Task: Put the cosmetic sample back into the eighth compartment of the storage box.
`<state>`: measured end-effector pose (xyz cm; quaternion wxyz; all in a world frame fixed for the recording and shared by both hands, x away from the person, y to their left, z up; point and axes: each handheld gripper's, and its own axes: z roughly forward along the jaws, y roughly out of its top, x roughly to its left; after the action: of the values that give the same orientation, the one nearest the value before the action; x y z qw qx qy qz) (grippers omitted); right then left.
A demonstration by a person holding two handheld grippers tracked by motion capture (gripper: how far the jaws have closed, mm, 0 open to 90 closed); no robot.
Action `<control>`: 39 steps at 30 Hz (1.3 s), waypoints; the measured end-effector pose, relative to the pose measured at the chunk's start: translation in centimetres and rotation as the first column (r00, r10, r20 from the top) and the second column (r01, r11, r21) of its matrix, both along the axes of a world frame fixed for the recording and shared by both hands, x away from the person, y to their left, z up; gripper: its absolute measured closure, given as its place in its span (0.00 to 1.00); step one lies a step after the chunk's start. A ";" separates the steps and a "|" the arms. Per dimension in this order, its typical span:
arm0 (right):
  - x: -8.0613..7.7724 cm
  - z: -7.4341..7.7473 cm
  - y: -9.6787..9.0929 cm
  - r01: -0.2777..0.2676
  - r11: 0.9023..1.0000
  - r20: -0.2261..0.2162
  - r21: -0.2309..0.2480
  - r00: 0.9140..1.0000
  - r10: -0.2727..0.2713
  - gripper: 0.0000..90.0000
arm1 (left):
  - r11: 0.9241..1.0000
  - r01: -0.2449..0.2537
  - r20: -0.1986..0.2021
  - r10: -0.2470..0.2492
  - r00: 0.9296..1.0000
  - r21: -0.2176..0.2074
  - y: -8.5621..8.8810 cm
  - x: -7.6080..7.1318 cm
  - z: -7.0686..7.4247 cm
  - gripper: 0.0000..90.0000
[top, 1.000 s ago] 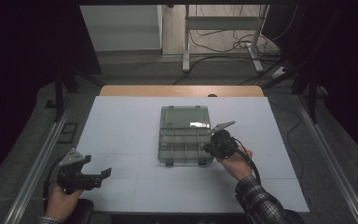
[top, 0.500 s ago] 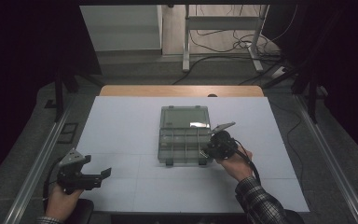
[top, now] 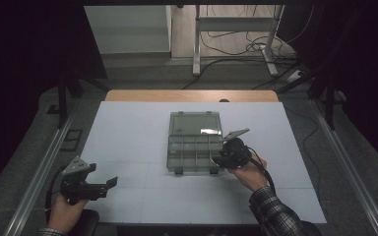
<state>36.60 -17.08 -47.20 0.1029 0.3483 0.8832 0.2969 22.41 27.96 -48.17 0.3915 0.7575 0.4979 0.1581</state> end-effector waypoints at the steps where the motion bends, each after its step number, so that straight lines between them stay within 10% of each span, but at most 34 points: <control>1: 0.0 0.0 0.0 -0.001 1.000 -0.001 0.002 1.000 0.001 0.64 | 1.000 0.000 0.000 0.000 1.000 0.000 0.0 0.0 0.0 0.04; 39: -1.9 1.8 -0.7 -0.056 0.997 0.022 0.055 0.998 0.055 0.29 | 1.000 -0.001 0.000 0.001 1.000 0.001 0.0 0.0 0.0 0.04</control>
<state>34.69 -17.76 -45.42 0.0941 0.3233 0.8827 0.3277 22.41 27.93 -48.16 0.3910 0.7574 0.4983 0.1586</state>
